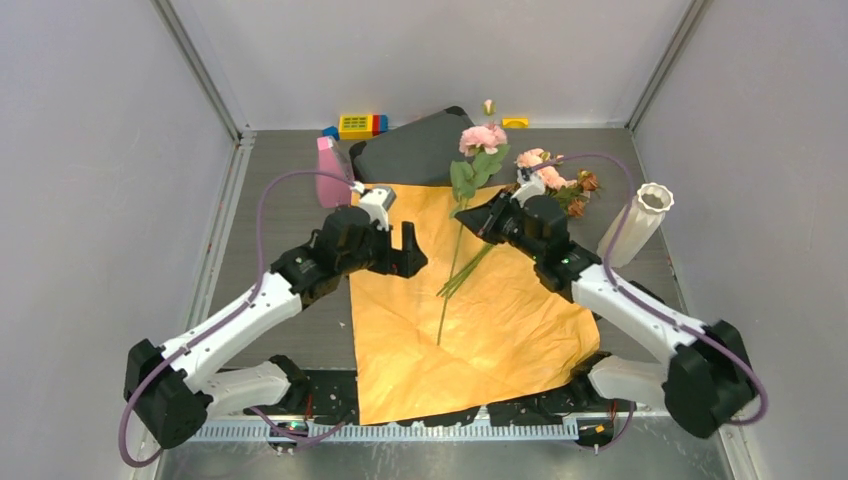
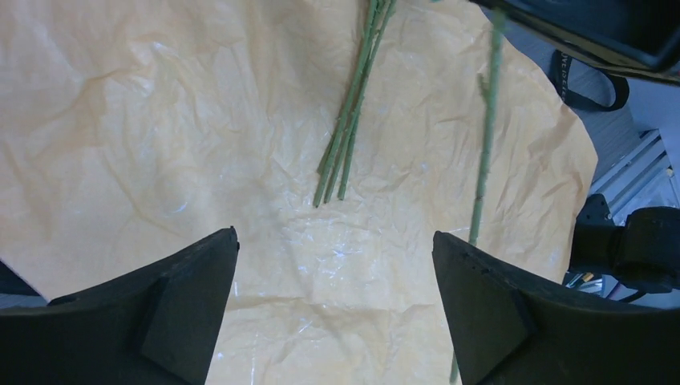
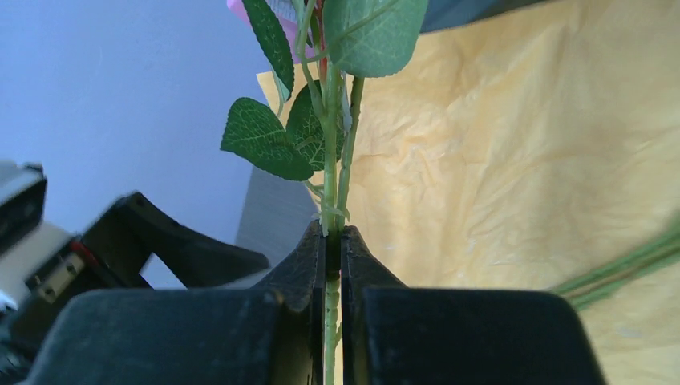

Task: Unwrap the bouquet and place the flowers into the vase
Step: Pick up the fake flower from the wrapping paper.

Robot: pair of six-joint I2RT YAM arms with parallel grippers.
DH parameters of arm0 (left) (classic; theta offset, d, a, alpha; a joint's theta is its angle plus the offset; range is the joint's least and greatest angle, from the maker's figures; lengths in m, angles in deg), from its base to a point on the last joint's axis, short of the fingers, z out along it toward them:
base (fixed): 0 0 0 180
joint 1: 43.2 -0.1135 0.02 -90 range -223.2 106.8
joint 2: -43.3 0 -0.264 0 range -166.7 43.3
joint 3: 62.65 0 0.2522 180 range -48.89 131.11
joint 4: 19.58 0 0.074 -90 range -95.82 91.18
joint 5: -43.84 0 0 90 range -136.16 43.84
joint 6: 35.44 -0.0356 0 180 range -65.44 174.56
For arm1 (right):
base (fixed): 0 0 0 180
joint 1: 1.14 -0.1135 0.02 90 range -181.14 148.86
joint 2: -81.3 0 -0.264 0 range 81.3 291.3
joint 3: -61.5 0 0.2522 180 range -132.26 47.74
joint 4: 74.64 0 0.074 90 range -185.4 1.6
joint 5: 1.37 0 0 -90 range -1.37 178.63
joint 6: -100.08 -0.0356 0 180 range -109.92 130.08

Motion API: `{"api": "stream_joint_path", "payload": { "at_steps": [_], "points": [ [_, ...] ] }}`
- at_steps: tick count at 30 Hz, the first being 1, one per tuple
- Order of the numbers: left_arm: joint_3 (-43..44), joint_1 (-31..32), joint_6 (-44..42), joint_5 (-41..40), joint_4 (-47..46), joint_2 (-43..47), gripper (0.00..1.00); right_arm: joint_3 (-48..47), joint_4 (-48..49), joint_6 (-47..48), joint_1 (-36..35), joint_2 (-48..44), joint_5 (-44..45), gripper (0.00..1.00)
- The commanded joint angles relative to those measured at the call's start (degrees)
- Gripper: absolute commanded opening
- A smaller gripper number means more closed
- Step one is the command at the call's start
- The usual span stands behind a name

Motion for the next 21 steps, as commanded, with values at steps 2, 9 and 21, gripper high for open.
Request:
{"api": "stream_joint_path", "payload": {
  "at_steps": [2,9,21],
  "points": [
    [10.52,-9.26,-10.33,11.32,15.32,-0.32,0.97,-6.73,-18.50,24.88,-0.24,-13.35,17.56,0.00],
    [13.55,-29.12,-19.00,17.46,21.79,0.48,1.00,-16.17,-23.75,44.19,1.72,-19.51,31.23,0.00],
    [8.38,-40.56,-21.28,8.75,20.58,7.04,1.00,-29.42,-5.42,62.24,14.65,-9.80,35.09,0.00]
  ]
}}
